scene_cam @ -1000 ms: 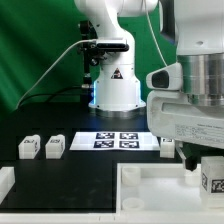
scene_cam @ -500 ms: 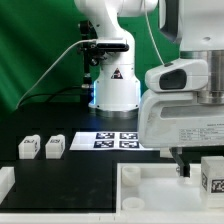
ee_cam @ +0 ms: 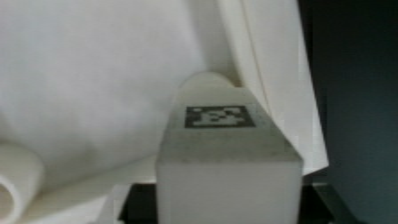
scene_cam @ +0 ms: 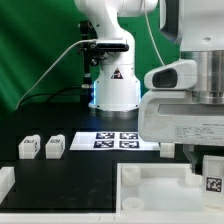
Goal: Assemble one leg
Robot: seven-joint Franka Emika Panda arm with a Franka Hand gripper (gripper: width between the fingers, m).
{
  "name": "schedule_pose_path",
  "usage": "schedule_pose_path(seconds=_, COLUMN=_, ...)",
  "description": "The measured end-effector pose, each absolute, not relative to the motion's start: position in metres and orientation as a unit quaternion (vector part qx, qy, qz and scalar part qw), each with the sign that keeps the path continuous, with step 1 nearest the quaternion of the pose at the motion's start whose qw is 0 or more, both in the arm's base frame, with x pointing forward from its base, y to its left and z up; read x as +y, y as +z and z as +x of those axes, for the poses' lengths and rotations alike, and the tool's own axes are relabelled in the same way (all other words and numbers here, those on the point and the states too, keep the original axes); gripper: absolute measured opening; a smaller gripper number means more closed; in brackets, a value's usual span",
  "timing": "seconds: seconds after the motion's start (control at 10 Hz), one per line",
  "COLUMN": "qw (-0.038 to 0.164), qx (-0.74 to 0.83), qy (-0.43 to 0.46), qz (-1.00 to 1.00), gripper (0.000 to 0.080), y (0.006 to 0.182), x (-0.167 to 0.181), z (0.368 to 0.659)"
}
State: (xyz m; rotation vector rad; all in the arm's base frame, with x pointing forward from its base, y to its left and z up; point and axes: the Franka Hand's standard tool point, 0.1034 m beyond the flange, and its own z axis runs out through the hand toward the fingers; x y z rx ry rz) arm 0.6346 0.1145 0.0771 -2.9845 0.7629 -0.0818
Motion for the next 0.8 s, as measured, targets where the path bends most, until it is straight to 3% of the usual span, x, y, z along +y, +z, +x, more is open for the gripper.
schedule_pose_path(seconds=0.3, qw=0.025, qx=0.523, qy=-0.019, qz=-0.852, gripper=0.0291, y=0.077, x=0.114, z=0.633)
schedule_pose_path(seconds=0.6, qw=0.069, qx=0.764, qy=0.012, qz=-0.641, gripper=0.0292, y=0.074, x=0.106, z=0.627)
schedule_pose_path(seconds=0.8, qw=0.069, qx=0.775, qy=0.018, qz=-0.628, gripper=0.0292, y=0.074, x=0.104, z=0.627)
